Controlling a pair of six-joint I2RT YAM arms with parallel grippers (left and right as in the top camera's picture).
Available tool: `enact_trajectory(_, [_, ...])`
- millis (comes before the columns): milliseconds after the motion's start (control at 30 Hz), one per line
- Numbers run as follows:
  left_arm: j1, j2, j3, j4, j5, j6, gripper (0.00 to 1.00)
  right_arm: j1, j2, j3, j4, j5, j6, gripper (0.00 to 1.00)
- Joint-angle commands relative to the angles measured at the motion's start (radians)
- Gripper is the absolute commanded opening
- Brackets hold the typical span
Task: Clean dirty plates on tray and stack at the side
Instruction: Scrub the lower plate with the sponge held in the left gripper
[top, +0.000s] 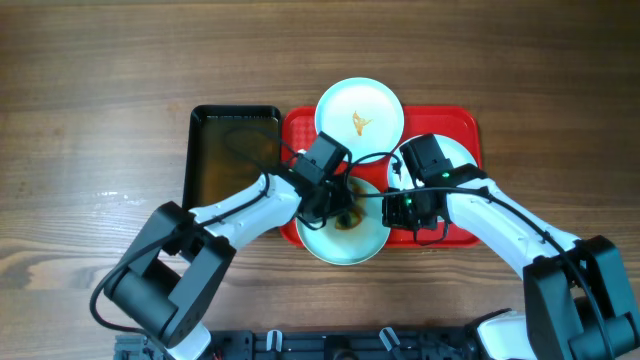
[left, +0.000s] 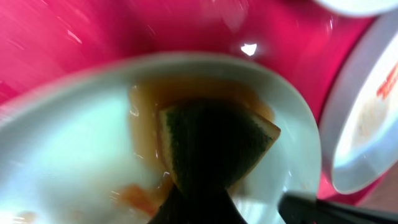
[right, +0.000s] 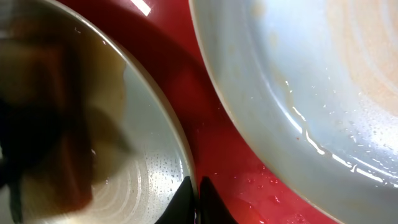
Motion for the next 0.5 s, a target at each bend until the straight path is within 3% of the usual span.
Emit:
enact_trajectory(0, [0.061,-0.023,-0.013,-0.030,-0.166,0.091,0.04,0.004,0.014,-0.007,-0.003,0.008,0.003,0.04])
enact_trajectory(100, [0.084,-0.091,-0.012,-0.056,-0.180,0.127,0.04,0.004,0.014,-0.007,-0.002,0.007,0.002,0.04])
enact_trajectory(167, [0.086,-0.180,-0.012,-0.057,-0.066,0.235,0.04,0.004,0.014,-0.006,0.000,0.007,-0.008,0.05])
enact_trajectory(233, [0.091,-0.254,-0.012,-0.085,-0.085,0.296,0.04,0.004,0.011,0.002,0.003,0.007,-0.035,0.04])
enact_trajectory(367, [0.177,-0.340,-0.013,-0.188,-0.190,0.305,0.04,0.004,-0.020,0.047,0.000,0.055,-0.065,0.04])
enact_trajectory(467, [0.304,-0.337,-0.013,-0.204,-0.190,0.315,0.04,0.004,-0.080,0.095,-0.030,0.207,-0.072,0.04])
